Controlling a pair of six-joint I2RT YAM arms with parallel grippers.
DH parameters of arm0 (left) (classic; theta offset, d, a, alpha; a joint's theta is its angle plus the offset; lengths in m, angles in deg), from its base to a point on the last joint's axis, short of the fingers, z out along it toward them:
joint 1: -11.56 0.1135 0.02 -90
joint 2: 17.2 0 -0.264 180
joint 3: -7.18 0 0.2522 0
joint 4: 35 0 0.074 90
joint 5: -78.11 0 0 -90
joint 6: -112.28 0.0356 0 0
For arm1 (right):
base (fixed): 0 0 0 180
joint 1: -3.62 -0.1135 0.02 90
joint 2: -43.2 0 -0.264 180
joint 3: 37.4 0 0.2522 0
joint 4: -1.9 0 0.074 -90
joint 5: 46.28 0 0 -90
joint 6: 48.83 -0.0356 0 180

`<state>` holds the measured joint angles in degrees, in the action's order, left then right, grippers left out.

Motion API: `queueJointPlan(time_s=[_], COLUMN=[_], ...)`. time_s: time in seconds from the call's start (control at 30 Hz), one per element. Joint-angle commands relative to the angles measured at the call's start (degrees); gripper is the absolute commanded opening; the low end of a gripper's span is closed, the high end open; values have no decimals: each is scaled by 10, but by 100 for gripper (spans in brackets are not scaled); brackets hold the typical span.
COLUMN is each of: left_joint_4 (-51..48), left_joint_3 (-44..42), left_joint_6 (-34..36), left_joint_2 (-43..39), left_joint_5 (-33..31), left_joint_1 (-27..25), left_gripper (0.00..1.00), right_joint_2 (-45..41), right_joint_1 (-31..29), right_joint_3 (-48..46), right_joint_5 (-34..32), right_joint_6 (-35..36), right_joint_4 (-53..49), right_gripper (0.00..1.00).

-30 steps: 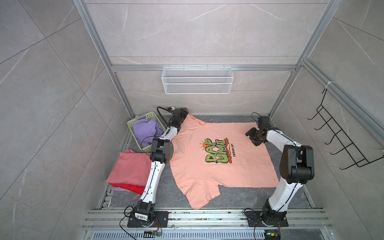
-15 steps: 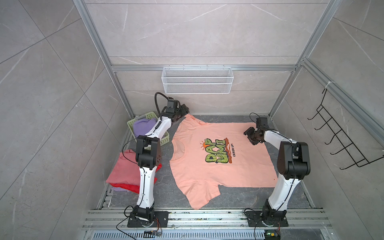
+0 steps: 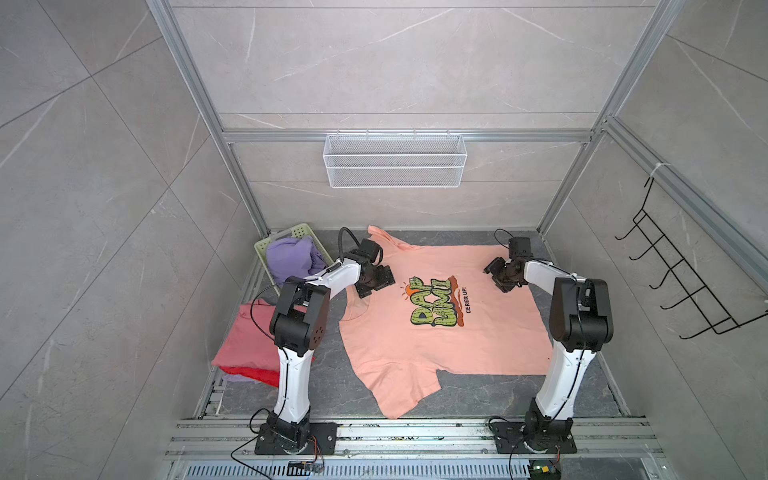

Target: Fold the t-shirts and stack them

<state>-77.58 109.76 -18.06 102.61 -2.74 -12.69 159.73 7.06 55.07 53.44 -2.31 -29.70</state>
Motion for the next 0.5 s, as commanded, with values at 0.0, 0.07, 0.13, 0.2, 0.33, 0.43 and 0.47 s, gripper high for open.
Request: queueJointPlan(time_s=[0.0, 0.07, 0.13, 0.2, 0.33, 0.43, 0.47], left_joint_4=[-38, -56, -74, -80, -90, -94, -94], left_joint_3=[4, 1, -1, -1, 18, 28, 31], left_joint_6=[-11, -12, -15, -13, -6, -6, -6], left_joint_2=[-41, -41, -39, -34, -4, 24, 33], left_joint_5=[-7, -8, -6, 1, 1, -1, 0], left_joint_1=[-4, -4, -4, -4, -3, 2, 4], left_gripper=[89, 89, 89, 89, 89, 89, 89], right_joint_2=[-35, -47, -53, -59, -49, -26, -18], right_joint_1=[-3, -4, -4, -4, -3, -4, -3], right_joint_3=[-22, -31, -34, -44, -48, -34, -27], right_joint_5=[-5, -14, -21, -23, -32, -35, -36], right_joint_6=[18, 20, 21, 23, 14, 7, 6], right_joint_4=[-46, -67, -92, -96, -82, -75, -75], right_gripper=[65, 65, 65, 65, 65, 65, 65])
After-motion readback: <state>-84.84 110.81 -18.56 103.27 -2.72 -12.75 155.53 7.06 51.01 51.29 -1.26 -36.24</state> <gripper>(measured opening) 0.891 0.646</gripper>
